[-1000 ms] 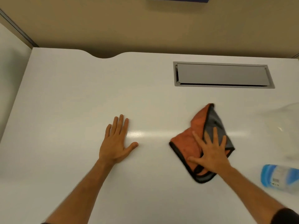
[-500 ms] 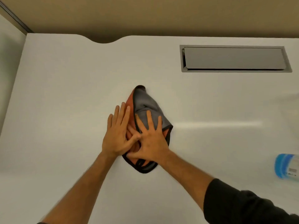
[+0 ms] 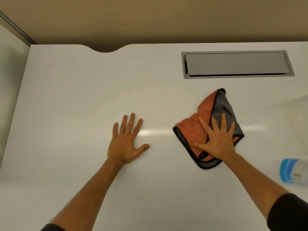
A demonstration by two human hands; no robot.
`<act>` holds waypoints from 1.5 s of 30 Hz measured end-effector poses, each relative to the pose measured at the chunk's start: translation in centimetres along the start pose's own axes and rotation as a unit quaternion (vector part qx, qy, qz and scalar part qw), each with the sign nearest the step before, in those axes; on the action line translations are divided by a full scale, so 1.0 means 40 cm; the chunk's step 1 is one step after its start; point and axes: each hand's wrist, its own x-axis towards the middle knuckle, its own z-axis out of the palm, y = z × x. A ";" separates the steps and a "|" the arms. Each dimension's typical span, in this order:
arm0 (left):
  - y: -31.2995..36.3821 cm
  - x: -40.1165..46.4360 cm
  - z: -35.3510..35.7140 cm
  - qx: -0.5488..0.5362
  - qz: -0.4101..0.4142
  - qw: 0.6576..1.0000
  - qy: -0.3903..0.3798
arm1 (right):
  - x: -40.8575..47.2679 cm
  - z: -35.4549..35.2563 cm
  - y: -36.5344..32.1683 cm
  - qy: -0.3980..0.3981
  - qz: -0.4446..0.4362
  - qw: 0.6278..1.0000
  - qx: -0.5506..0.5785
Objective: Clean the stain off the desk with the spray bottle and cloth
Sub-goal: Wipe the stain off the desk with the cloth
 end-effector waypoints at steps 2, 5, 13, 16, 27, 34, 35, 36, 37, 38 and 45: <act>-0.001 0.000 0.003 0.002 0.002 1.000 -0.001 | 0.070 -0.023 -0.041 0.018 0.011 1.000 0.021; 0.003 0.003 0.000 0.004 0.000 1.000 -0.003 | 0.159 -0.048 -0.161 0.051 -0.016 0.998 0.039; -0.007 -0.003 -0.011 -0.064 0.010 0.998 0.016 | 0.119 -0.031 -0.518 0.074 -0.266 0.961 -0.015; -0.013 -0.011 -0.015 -0.064 0.042 0.997 0.008 | 0.079 -0.005 -0.517 0.089 -0.305 0.948 -0.018; -0.009 -0.002 -0.002 -0.019 0.012 0.999 0.028 | 0.200 -0.057 0.025 0.085 0.078 0.990 0.082; -0.003 0.000 0.000 -0.023 -0.014 0.999 0.033 | -0.126 0.078 -0.057 0.073 0.121 0.983 0.114; -0.001 -0.001 -0.002 -0.023 -0.015 0.999 0.032 | -0.153 0.088 -0.100 0.065 0.119 0.982 0.129; 0.002 -0.003 -0.005 -0.023 -0.015 0.999 0.029 | -0.174 0.095 -0.137 0.061 0.114 0.982 0.140; 0.007 -0.007 -0.010 -0.023 -0.013 0.999 0.025 | -0.192 0.097 -0.161 0.051 0.104 0.982 0.150; 0.017 -0.013 -0.015 -0.023 -0.010 0.999 0.021 | -0.205 0.093 -0.169 0.033 0.091 0.982 0.160; 0.268 -0.048 -0.031 -0.141 -0.062 0.988 0.022 | -0.291 -0.009 -0.010 0.055 -0.004 0.938 0.341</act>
